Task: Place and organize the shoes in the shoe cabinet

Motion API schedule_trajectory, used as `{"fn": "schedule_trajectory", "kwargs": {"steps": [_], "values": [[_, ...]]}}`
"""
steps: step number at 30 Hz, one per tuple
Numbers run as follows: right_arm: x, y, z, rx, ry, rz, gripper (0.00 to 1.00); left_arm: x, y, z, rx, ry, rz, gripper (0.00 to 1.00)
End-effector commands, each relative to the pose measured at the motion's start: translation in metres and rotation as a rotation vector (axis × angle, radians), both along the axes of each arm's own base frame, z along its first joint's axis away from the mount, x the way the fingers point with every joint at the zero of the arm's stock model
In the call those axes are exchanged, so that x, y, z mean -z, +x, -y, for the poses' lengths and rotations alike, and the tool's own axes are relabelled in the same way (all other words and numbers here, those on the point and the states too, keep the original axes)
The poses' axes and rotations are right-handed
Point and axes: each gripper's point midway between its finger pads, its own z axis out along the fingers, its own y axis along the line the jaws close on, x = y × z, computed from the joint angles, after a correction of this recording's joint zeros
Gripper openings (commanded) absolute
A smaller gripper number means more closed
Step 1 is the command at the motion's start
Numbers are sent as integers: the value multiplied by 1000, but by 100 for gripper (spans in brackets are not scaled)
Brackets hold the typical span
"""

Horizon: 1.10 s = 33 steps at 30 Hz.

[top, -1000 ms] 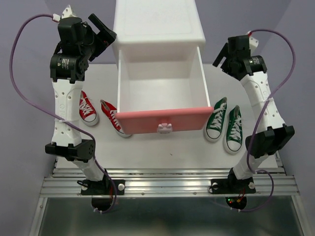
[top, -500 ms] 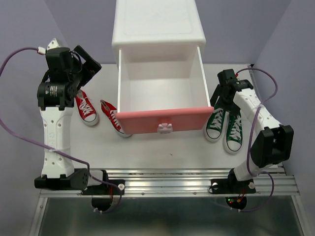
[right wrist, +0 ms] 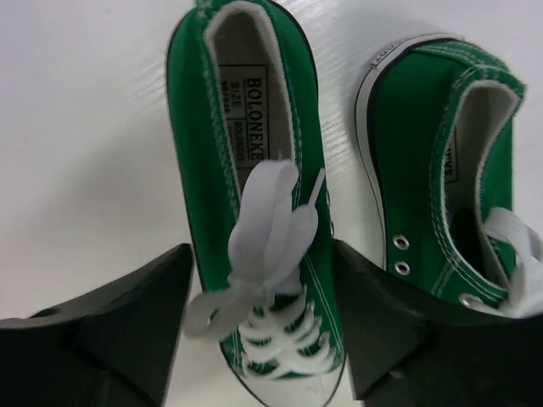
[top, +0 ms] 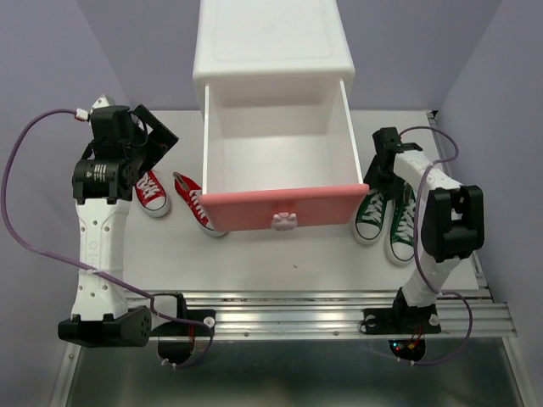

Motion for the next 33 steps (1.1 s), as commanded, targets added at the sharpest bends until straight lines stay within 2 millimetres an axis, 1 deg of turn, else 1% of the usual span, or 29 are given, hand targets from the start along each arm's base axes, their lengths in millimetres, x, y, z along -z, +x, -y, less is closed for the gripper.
{"fn": "schedule_trajectory", "kwargs": {"steps": [1,2,3,6,7,8,9,10,11,12,13,14,15,16,17,18,19,21,22,24,25,26,27,28,29,30,31,32,33], "values": [[9,14,-3,-43,27,35,61,-8,1,-5,-11,26,25,99],[7,15,-6,-49,42,49,52,-7,2,-5,-8,27,22,99],[5,16,-6,-51,42,61,48,-5,3,-5,-7,27,16,99],[-6,16,-7,-50,52,91,46,-4,5,-4,-2,23,14,99],[-1,9,-7,-51,50,76,43,-4,7,-4,-1,25,13,99],[0,5,-6,-53,47,69,26,-5,7,-4,0,26,16,99],[3,0,-5,-52,45,58,16,-7,8,-4,1,29,17,99],[2,-3,-6,-54,51,58,6,-8,9,-4,3,35,16,99],[1,-7,-6,-57,53,59,1,-8,9,-5,4,38,14,99],[-1,-9,-6,-58,56,64,1,-9,10,-4,7,40,14,99],[-15,-9,-5,-55,50,100,1,-8,10,-4,10,39,8,99],[-24,-9,-3,-60,40,122,1,-7,10,-4,12,39,5,99],[-36,-6,0,-59,26,150,1,-6,9,-3,14,37,0,99],[-52,-8,1,-65,21,176,1,-5,8,-3,15,35,-3,99],[-61,-8,2,-73,13,186,0,-3,8,-1,18,24,-5,99],[-85,0,4,-65,1,234,1,-3,9,0,22,18,-3,99],[-100,-5,5,-62,1,238,1,-3,9,1,26,13,-1,99],[-133,0,3,-54,14,299,0,-4,10,4,36,3,1,99],[-170,7,2,-47,26,375,1,-5,10,5,38,0,4,99],[-215,15,1,-18,47,486,1,-9,12,7,51,-6,13,99],[-265,20,1,-11,58,609,1,-10,13,7,51,-6,15,99],[-291,23,1,-1,68,675,1,-12,15,12,76,-22,18,99],[-312,28,2,12,71,730,1,-15,15,13,81,-24,27,99],[-365,26,4,19,81,866,1,-16,18,14,85,-26,32,99],[-389,26,4,24,93,929,1,-17,20,15,90,-29,33,99],[-411,27,4,30,103,989,1,-23,21,15,92,-29,48,99],[-425,36,1,26,122,1032,1,-25,23,16,93,-32,55,99],[-464,26,0,29,147,1144,1,-26,26,17,97,-34,56,99],[-475,27,-2,25,169,1182,1,-32,28,17,99,-34,75,99]]}}
